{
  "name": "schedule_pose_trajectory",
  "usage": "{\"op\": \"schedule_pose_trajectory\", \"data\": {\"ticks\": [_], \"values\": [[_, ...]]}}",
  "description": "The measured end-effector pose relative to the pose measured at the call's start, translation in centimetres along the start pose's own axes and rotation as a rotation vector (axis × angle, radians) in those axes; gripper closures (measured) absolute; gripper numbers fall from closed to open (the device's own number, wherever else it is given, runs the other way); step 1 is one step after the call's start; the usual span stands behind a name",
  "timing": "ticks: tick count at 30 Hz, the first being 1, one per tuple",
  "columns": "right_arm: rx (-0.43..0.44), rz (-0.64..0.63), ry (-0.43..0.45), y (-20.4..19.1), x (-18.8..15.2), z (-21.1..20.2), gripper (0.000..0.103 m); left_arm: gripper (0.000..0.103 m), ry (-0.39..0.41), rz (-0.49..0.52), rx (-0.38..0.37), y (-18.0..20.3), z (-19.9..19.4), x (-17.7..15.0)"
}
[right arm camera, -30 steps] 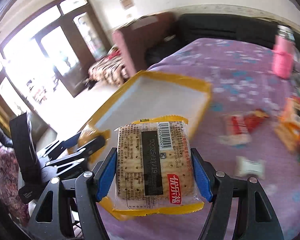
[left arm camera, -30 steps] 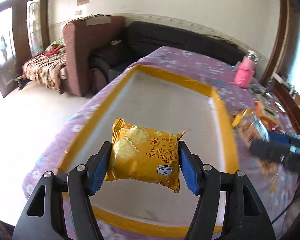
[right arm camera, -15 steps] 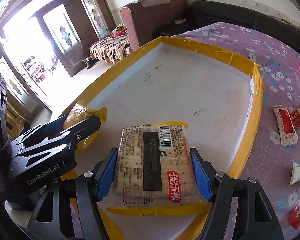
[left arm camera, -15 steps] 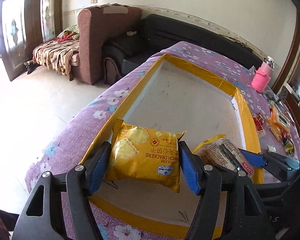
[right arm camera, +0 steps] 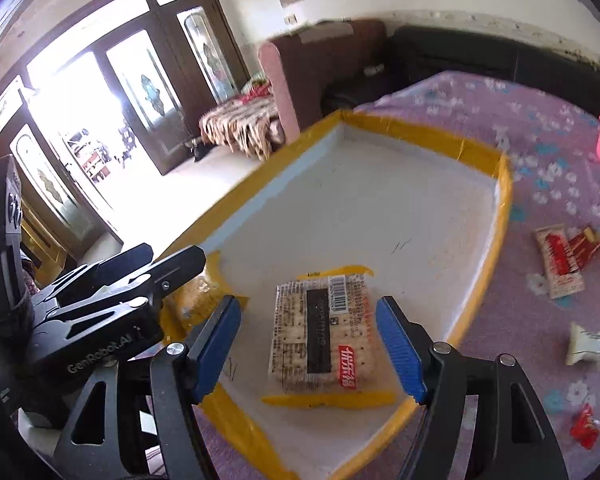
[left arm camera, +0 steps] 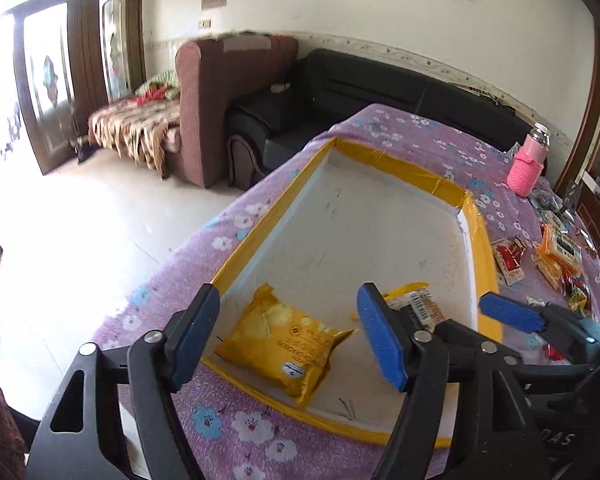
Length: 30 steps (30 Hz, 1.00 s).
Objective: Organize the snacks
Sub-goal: 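Carry both packs over the yellow tray and open both tools to drop them, then grasp the white wrapped snack with the left tool while the right tool grasps a green packet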
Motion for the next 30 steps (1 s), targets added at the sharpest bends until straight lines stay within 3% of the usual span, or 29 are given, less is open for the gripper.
{"op": "schedule_pose_trajectory", "data": {"ticks": [7,14,17,22,24,27,30], "values": [[-0.03,0.028,0.118,2.4,-1.2,-4.8,0.027,0.027,0.066,0.096,0.035,3.7,-2.5,0.0],[-0.112,0.148,0.193,10.2,-3.9,-10.0,0.026,0.027,0.074,0.185,0.02,7.4,-3.4,-0.6],[-0.145,0.238,0.215,14.4,-5.5,-12.6,0.026,0.027,0.056,0.21,-0.042,8.9,-3.7,-0.9],[-0.298,0.389,0.253,23.0,-8.6,-18.5,0.025,0.028,0.015,0.215,-0.21,11.5,-3.8,-1.4],[-0.34,0.455,0.265,26.3,-9.7,-20.4,0.024,0.028,0.008,0.226,-0.242,12.7,-3.8,-1.6],[-0.364,0.531,0.251,30.2,-10.4,-20.6,0.024,0.028,-0.006,0.263,-0.269,14.8,-3.8,-2.2],[-0.323,0.567,0.223,32.1,-10.0,-18.9,0.024,0.028,-0.017,0.31,-0.271,16.7,-4.0,-2.9]]}}
Point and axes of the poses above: each gripper's, at about its wrist camera, not at the fingertips, and z roughly the way its jaws point, y to its right, x to its top, the point moved 5 cm from there along z, roughly the way its jaws point, and after that the axes turned 10 degrees about -y, right-handed, at the moved point
